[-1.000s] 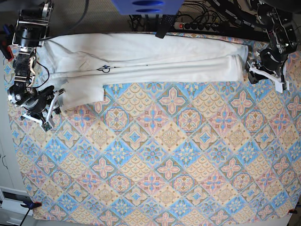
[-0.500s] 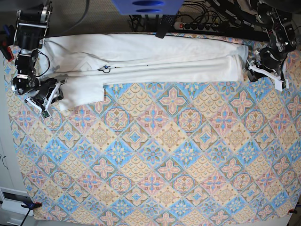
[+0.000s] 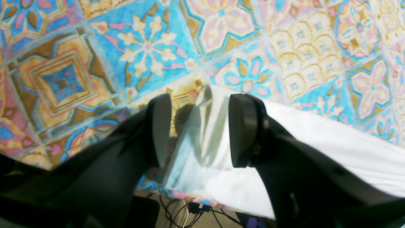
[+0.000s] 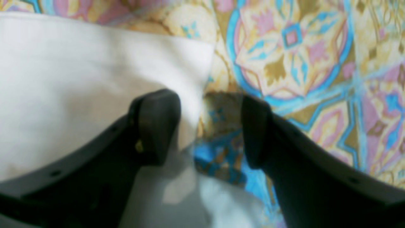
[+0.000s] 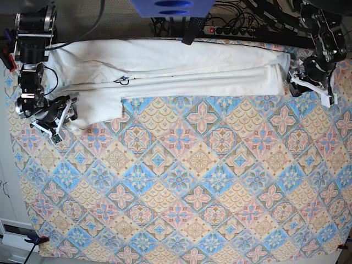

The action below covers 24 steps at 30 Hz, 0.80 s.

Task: Fold the T-shirt properly
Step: 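Grasp the loose sleeve corner with the right gripper and tuck it in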

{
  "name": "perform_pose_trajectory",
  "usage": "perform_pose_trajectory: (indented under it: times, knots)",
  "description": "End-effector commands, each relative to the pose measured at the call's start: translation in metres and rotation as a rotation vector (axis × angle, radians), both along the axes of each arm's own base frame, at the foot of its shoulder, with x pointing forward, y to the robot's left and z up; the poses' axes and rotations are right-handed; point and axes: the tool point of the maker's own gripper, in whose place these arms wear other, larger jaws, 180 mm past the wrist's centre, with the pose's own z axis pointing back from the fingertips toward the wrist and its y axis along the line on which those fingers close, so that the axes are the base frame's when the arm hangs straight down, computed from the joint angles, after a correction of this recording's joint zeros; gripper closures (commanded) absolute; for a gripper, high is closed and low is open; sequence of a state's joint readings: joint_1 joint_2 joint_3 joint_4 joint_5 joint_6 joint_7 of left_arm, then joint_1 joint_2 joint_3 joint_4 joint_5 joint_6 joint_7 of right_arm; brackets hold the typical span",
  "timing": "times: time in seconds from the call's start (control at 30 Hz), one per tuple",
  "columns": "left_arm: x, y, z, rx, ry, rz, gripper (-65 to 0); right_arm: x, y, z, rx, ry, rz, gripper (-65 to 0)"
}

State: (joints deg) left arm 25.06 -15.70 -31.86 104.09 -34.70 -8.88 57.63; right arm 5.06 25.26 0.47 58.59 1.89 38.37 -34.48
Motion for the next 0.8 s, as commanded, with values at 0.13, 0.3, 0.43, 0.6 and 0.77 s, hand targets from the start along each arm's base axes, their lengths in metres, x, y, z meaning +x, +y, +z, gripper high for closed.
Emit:
perform_pose_trajectory:
  times: [0.13,0.3,0.43,0.6,0.77]
  knots:
    - [0.005,0.004,0.009,0.019,-0.031,-0.006,-29.1,-0.013,0.03,-0.015,0.04,0.058,0.058,-37.0]
    - [0.005,0.004,0.009,0.019,-0.029,-0.006,-29.1,-0.015,0.032,-0.016,0.041,0.063,0.061,-36.9]
    - [0.005,0.004,0.009,0.019,-0.031,-0.006,-29.1,-0.015,0.032,-0.017,0.041,0.065,0.061,-36.9]
    - [0.006,0.004,0.009,0.019,-0.032,-0.006,-29.1,-0.017,0.033,-0.019,0.044,0.071,0.059,-30.3]
    - [0.006,0.004,0.009,0.019,-0.032,-0.006,-29.1,-0.019,0.035,-0.019,0.077,0.083,0.031,-21.8]
